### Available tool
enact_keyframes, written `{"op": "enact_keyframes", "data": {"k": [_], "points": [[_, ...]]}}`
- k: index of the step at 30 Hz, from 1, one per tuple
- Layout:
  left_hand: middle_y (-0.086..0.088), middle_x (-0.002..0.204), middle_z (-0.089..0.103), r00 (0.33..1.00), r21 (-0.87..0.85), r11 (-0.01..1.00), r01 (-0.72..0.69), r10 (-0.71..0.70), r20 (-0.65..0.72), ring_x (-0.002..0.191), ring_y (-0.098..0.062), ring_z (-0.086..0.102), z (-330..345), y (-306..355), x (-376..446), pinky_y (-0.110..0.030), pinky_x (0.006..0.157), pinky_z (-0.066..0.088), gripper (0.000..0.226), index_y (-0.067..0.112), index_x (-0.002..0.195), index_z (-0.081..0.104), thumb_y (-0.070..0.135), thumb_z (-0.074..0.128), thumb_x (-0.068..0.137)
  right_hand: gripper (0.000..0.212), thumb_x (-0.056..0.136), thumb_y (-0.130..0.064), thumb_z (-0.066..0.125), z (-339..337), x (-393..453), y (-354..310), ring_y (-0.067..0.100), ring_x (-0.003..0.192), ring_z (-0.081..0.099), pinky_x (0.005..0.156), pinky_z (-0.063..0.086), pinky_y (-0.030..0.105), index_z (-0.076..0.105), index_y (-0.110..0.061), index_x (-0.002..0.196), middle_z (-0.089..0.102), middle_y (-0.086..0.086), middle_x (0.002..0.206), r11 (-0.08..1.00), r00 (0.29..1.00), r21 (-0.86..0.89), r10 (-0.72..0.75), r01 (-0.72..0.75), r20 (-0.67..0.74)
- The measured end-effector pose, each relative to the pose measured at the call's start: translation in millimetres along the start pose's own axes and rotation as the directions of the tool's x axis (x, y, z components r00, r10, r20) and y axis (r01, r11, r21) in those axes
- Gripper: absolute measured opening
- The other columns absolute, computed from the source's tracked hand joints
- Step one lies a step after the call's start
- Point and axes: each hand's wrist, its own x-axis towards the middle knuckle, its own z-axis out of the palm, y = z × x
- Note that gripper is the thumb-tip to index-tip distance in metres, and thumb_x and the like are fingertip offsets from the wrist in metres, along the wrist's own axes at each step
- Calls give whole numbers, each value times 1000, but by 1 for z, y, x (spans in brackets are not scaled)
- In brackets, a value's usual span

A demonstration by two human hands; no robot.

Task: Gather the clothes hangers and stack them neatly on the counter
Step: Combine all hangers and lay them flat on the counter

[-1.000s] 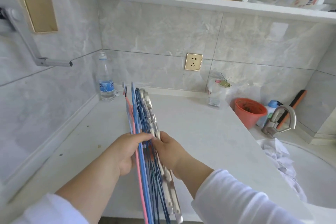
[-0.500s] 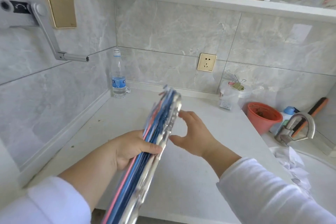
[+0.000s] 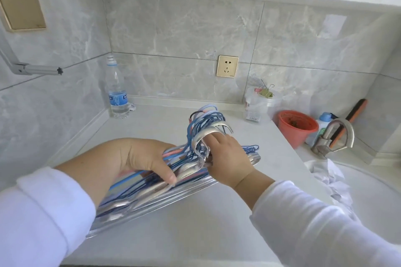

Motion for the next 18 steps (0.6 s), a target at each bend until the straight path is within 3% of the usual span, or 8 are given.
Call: {"op": "enact_keyframes", "data": {"k": [2, 5, 7, 8, 11, 14, 16, 18], "points": [[9, 132, 58, 995, 128, 992, 4, 9, -97, 121, -13, 55, -8, 8, -3, -37, 106, 42, 75, 42, 126, 49, 49, 80, 58, 41, 51, -7, 54, 4, 3, 0, 36, 59, 59, 52, 46, 36, 58, -11, 91, 62, 12, 71, 999, 999, -35, 34, -34, -4], [17, 127, 53, 968, 104, 993, -56, 79, -239, 119, -6, 50, -4, 27, -14, -23, 102, 35, 71, 37, 132, 44, 40, 74, 68, 42, 63, -1, 55, 7, 13, -7, 37, 77, 59, 66, 44, 38, 60, -9, 103, 61, 14, 85, 994, 994, -54, 99, -97, 42], [20, 117, 55, 933, 86, 988, -129, 151, -326, 110, -5, 52, 9, 37, -14, -21, 98, 37, 55, 35, 121, 50, 38, 72, 70, 46, 74, -3, 52, 6, 18, -14, 34, 96, 52, 80, 38, 37, 52, -13, 119, 56, 12, 104, 986, 975, -64, 164, -156, 152], [19, 113, 59, 905, 62, 987, -147, 160, -393, 107, -7, 56, 16, 39, -12, -27, 98, 42, 51, 36, 114, 53, 46, 70, 67, 47, 76, -5, 51, 7, 20, -18, 32, 101, 50, 83, 37, 37, 48, -14, 122, 54, 11, 109, 982, 965, -78, 184, -172, 188], [16, 99, 64, 733, -132, 977, -166, 33, -679, 100, -15, 61, 32, 42, -2, -37, 94, 48, 52, 41, 105, 49, 63, 62, 60, 48, 80, -11, 50, 11, 19, -28, 31, 106, 47, 90, 36, 37, 43, -14, 128, 51, 10, 115, 977, 957, -91, 209, -194, 202], [11, 90, 61, 525, -270, 928, -256, -101, -845, 97, -22, 62, 39, 56, 3, -30, 84, 47, 38, 29, 114, 53, 40, 63, 79, 52, 76, -7, 52, 18, 18, -31, 35, 101, 50, 88, 38, 40, 45, -6, 127, 55, 14, 108, 976, 968, -97, 209, -196, 141], [6, 91, 63, 451, -317, 901, -295, -161, -878, 97, -25, 63, 43, 64, 6, -27, 79, 45, 38, 24, 120, 52, 25, 59, 82, 55, 74, -8, 54, 20, 18, -30, 35, 101, 52, 89, 39, 38, 46, -10, 129, 57, 12, 107, 979, 973, -58, 203, -198, 109], [1, 105, 66, 426, -368, 869, -332, -210, -880, 99, -26, 63, 42, 68, 8, -30, 81, 48, 53, 28, 131, 45, 14, 56, 81, 64, 75, -15, 54, 20, 17, -26, 29, 114, 47, 100, 34, 36, 38, -20, 137, 53, 5, 119, 976, 966, 15, 211, -215, 153]]}}
